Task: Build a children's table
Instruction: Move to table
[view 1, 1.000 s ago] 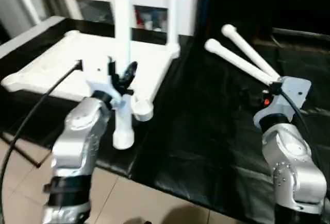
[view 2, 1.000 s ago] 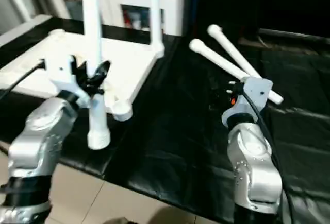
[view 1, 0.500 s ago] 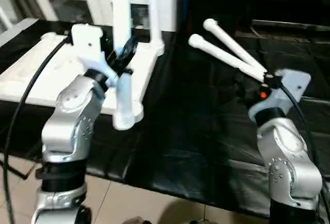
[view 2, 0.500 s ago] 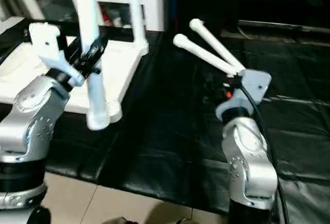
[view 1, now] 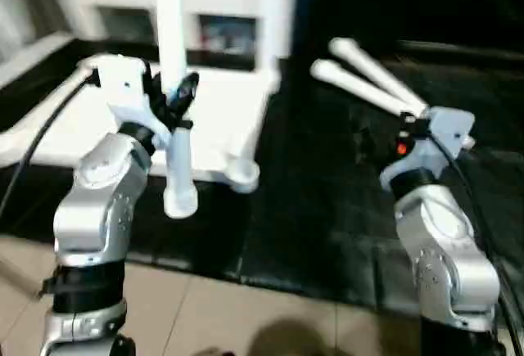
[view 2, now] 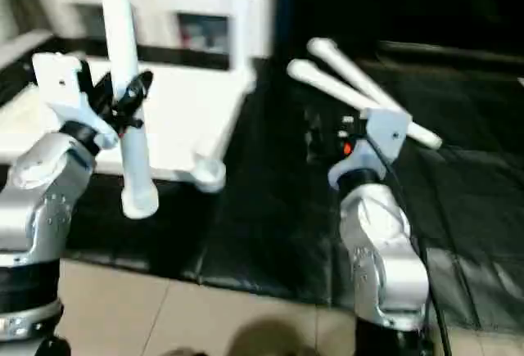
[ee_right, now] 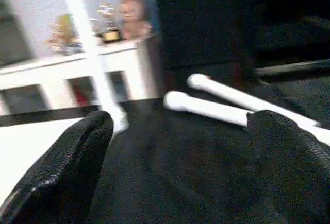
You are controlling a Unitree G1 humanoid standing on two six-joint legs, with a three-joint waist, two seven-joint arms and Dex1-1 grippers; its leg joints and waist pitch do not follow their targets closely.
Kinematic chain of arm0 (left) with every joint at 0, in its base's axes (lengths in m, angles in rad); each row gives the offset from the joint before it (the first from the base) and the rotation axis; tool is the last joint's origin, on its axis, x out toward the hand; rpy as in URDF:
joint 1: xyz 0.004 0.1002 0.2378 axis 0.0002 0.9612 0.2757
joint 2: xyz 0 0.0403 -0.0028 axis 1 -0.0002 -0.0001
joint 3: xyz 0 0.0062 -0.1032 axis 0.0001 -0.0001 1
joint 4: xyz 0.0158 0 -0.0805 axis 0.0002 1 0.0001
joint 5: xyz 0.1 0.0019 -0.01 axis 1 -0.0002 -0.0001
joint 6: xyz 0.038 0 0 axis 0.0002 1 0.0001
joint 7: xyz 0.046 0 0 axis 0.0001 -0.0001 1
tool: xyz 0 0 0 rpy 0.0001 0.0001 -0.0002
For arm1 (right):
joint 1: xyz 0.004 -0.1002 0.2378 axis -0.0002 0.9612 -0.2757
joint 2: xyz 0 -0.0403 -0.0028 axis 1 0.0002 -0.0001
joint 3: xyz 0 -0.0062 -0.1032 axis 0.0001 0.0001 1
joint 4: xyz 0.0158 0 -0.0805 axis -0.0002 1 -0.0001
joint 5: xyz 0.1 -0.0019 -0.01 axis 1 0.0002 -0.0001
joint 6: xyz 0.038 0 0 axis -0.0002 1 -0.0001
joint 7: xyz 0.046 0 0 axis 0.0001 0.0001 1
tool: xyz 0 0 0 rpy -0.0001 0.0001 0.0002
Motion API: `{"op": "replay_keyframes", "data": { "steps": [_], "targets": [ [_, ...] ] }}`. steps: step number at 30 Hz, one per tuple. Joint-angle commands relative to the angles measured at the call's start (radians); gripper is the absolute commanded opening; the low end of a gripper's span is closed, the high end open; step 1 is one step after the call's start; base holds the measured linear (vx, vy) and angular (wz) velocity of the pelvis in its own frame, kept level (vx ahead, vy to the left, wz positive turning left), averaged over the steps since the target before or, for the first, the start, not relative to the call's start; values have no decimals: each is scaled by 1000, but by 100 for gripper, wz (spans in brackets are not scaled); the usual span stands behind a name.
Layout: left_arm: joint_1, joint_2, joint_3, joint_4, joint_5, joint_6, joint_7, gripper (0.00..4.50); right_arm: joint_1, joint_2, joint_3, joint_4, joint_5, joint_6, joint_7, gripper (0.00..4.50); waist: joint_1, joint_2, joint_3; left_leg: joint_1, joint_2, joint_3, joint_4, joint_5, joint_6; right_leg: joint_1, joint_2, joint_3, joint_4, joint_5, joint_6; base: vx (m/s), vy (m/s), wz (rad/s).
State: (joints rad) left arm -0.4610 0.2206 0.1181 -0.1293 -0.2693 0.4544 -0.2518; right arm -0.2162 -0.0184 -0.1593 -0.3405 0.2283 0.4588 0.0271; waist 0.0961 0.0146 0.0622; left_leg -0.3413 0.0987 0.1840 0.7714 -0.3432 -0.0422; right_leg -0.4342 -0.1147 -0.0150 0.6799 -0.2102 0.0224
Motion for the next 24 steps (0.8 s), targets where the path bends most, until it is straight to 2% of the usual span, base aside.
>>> {"op": "replay_keyframes", "data": {
  "steps": [1, 2, 3, 4, 5, 6, 7, 8, 9, 10, 11, 12, 13, 14, 15, 16, 17, 18, 19, 20, 21, 22, 23, 24],
  "targets": [
    [-12, 11, 4, 5, 7, -4, -4, 175, 2, 6, 1, -2, 1, 4, -5, 450, 9, -20, -74, -40, 19, -96, -53, -6, -17, 93, -71, 211, -186, -519, -239, -6, 148, -74],
    [-12, 11, 2, 6, 8, -5, -4, 175, 2, 7, 1, -2, 1, 4, -6, 450, -4, -9, -74, -31, 11, -92, -86, 24, -22, 86, -19, 204, -175, -457, -250, -73, 172, -31],
    [-12, 11, 1, 8, 9, -6, -6, 175, 4, 6, 3, -2, 2, 3, -8, 450, -21, -9, -68, -25, -1, -72, -116, 54, -17, 67, 47, 184, -158, -402, -239, -33, 100, -19],
    [-12, 11, 1, 10, 10, -6, -7, 175, 5, 7, 4, -3, 3, 3, -10, 450, -84, 14, -72, 98, 51, -22, -186, 44, 45, -61, 120, 83, -95, -281, -178, -61, 185, -34],
    [-12, 11, 0, 10, 11, -6, -7, 175, 7, 8, 4, -4, 4, 4, -13, 450, -100, 15, -73, 98, 64, -19, -210, 7, 92, -53, 112, 53, -66, -250, -171, -57, 213, -46],
    [-12, 10, 0, 10, 11, -5, -8, 175, 8, 9, 5, -5, 4, 4, -14, 450, -114, 25, -67, 85, 92, 1, -251, -3, 166, -45, 86, -2, -30, -171, -174, -57, 213, -46],
    [-13, 10, 0, 11, 11, -6, -8, 175, 8, 9, 5, -6, 5, 5, -15, 450, -121, 20, -63, 83, 107, 28, -266, 20, 202, -35, 59, -46, -15, -93, -192, -50, 242, -62],
    [-13, 10, 0, 12, 11, -6, -8, 175, 9, 9, 6, -6, 5, 5, -15, 450, -127, 3, -67, 89, 97, 60, -257, 19, 185, -17, 30, -52, -49, -62, -215, -40, 210, -65],
    [-13, 10, -2, 12, 10, -6, -7, 175, 8, 10, 6, -5, 7, 4, -16, 450, -125, -8, -74, 93, 72, 81, -234, 1, 149, -9, 12, -27, -87, -73, -239, -40, 210, -65],
    [-13, 11, -3, 13, 8, -7, -6, 175, 8, 11, 6, -5, 8, 4, -16, 450, -117, -24, -84, 83, 40, 86, -183, -46, 115, 19, -27, 40, -134, -109, -261, -18, 187, -64],
    [-14, 11, -4, 13, 8, -7, -5, 175, 7, 11, 6, -5, 8, 4, -16, 450, -65, -31, -86, 8, 29, -54, -11, -146, 31, 107, -195, 246, -254, -375, -331, -19, 200, -55],
    [-14, 11, -4, 14, 7, -9, -4, 175, 7, 12, 6, -6, 7, 4, -16, 450, -62, -16, -85, 5, 30, -86, 0, -145, 3, 92, -184, 250, -266, -451, -339, -19, 200, -55],
    [-14, 10, -2, 14, 5, -9, -2, 175, 7, 12, 6, -6, 7, 4, -16, 450, -94, -18, -72, -35, 22, -137, -22, -112, -18, 99, -126, 235, -247, -516, -321, -33, 234, -72],
    [-15, 9, 1, 14, 4, -8, 0, 175, 6, 14, 6, -7, 6, 4, -15, 450, -103, -4, -73, -23, 13, -136, -62, -84, -28, 73, -63, 214, -236, -522, -277, -35, 244, -69],
    [-15, 9, 1, 14, 3, -8, 0, 175, 6, 14, 6, -7, 6, 4, -15, 450, -152, 37, -63, 55, 37, -110, -209, -124, -16, -45, 96, 86, -129, -427, -134, -35, 244, -69],
    [-17, 7, 3, 14, 5, -7, -1, 175, 5, 13, 8, -7, 6, 2, -16, 450, -180, 43, -75, 57, 83, -84, -275, 79, 78, -78, 89, -34, 63, -219, -95, -30, 249, -47],
    [-17, 7, 4, 14, 5, -7, -1, 175, 5, 13, 8, -7, 7, 2, -17, 450, -180, 43, -75, 57, 83, -84, -275, 79, 78, -78, 89, -34, 63, -219, -95, -30, 219, -48],
    [-17, 6, 5, 13, 5, -5, -2, 175, 5, 13, 9, -8, 8, 2, -18, 450, -176, 42, -64, 71, 82, -21, -266, 409, 48, -76, 62, -103, 53, -64, -139, -30, 219, -48],
    [-17, 5, 7, 11, 4, -3, -3, 175, 5, 12, 10, -9, 10, 3, -19, 450, -178, 13, -98, 146, 62, 5, -242, 408, -25, -56, 27, -110, -1, 39, -177, -12, 174, -51],
    [-17, 5, 7, 11, 4, -3, -3, 175, 5, 12, 10, -9, 10, 3, -19, 450, -164, -4, -101, 123, 38, 36, -211, 323, -90, -6, -26, -73, -40, 50, -233, 34, 144, -58],
    [-19, 3, 10, 8, -1, 1, 1, 175, 4, 11, 10, -10, 14, 7, -17, 450, -88, -24, -114, -31, 38, -88, -11, -43, -57, 152, -290, 171, -169, -13, -419, 34, 144, -58],
    [-19, 3, 10, 8, -3, 2, 3, 175, 3, 11, 10, -11, 15, 8, -17, 450, -84, -11, -107, -69, 38, -161, 40, -23, -83, 164, -281, 172, -183, -54, -462, 23, 115, -49],
    [-19, 4, 11, 6, -5, 4, 6, 175, 3, 6, 14, -11, 14, 8, -11, 450, -101, -32, -94, -94, 39, -172, 31, -6, -80, 163, -249, 121, -174, 7, -463, -4, 111, -39],
    [-20, 5, 11, 6, -6, 6, 8, 175, 2, 2, 16, -10, 13, 9, -5, 450, -97, -20, -79, -58, 24, -163, -17, 65, -114, 117, -151, 12, -181, 28, -425, -4, 111, -39]
  ]
}}
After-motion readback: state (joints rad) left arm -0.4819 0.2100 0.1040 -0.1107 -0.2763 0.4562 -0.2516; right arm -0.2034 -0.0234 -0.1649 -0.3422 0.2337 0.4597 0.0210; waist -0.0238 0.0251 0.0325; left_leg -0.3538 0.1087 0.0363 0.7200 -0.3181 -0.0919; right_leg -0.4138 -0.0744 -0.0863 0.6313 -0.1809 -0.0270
